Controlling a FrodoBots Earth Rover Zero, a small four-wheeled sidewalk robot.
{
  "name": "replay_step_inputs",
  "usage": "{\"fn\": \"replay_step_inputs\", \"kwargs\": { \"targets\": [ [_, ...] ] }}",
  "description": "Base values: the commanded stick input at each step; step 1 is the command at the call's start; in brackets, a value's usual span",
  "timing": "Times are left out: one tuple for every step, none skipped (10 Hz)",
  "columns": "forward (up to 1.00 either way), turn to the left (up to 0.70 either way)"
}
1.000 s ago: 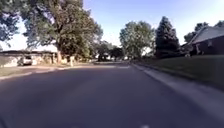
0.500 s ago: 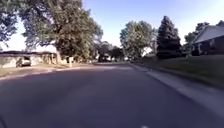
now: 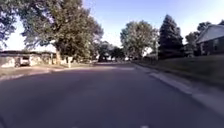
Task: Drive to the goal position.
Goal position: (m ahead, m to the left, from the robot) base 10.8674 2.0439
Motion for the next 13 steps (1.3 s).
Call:
{"fn": "replay_step_inputs", "kwargs": {
  "targets": [
    [1.00, 0.02],
    [1.00, 0.02],
    [1.00, 0.02],
    [1.00, 0.02],
    [1.00, 0.02],
    [1.00, 0.02],
    [1.00, 0.02],
    [1.00, 0.02],
    [1.00, 0.02],
    [1.00, 0.02],
    [1.00, 0.02],
    [1.00, 0.02],
    [1.00, 0.02]
  ]
}}
